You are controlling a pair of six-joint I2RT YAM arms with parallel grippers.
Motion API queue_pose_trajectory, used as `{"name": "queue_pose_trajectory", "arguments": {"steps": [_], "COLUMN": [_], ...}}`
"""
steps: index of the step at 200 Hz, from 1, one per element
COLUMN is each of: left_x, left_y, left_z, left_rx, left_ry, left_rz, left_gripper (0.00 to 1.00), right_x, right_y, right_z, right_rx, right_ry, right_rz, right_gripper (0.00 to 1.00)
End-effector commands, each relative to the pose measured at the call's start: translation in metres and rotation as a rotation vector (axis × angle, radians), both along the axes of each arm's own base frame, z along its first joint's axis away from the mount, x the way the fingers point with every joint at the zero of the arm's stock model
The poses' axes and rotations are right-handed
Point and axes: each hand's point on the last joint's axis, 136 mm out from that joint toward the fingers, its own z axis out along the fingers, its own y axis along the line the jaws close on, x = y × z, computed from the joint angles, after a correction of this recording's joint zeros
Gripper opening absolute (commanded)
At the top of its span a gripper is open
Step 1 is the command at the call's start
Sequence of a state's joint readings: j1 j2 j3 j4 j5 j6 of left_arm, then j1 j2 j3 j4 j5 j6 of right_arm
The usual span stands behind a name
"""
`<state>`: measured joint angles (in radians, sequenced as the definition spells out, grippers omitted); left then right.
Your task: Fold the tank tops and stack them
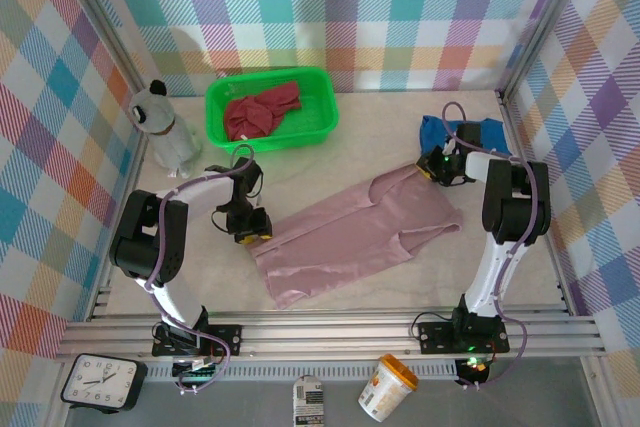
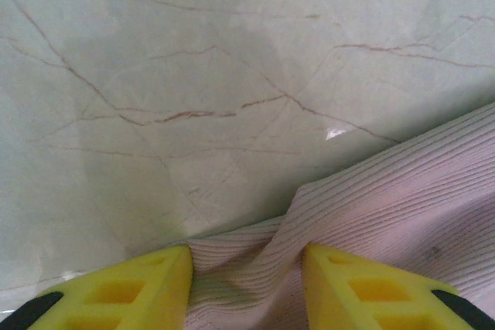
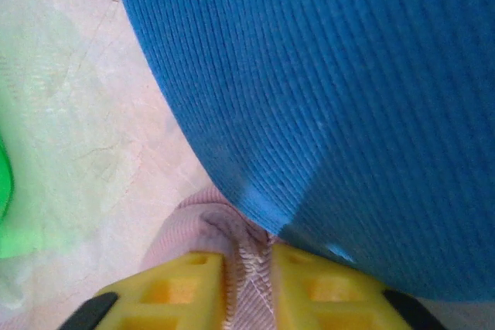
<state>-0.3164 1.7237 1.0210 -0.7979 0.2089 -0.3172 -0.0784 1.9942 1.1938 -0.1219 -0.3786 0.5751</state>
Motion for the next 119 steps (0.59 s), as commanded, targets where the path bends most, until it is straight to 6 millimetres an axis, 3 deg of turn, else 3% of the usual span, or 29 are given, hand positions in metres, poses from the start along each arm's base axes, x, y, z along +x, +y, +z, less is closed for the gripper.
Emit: {"name": "queue_pose_trajectory", "arguments": {"steps": [1, 30, 52, 89, 119], "left_x": [-0.010, -0.002, 0.006, 0.025, 0.032], "left_y": [-0.001, -0.007, -0.010, -0.023, -0.033], "left_z": [0.011, 0.027, 0.036, 0.035, 0.028], "left_rx": [0.016, 0.000, -0.007, -0.046, -0.082], "left_ry": [0.030, 0.000, -0.022, -0.036, -0.024], "left_rz": [-0.029, -0.037, -0.040, -0.045, -0.054], "left_gripper": [0.43, 0.43, 0.43, 0.43, 0.43], "right_x": [-0.012, -0.021, -0.027, -0.051, -0.093], "right_y": [-0.006, -0.005, 0.008, 0.061, 0.116], "right_z": [0.017, 0.046, 0.069, 0.088, 0.086], "right_rx": [-0.043, -0.063, -0.042, 0.024, 0.069], "right_ry": [-0.007, -0.054, -0.110, -0.146, -0.128], "right_rz": [0.009, 0.031, 0.076, 0.201, 0.333], "right_gripper": [0.28, 0.33, 0.33, 0.36, 0.39]}}
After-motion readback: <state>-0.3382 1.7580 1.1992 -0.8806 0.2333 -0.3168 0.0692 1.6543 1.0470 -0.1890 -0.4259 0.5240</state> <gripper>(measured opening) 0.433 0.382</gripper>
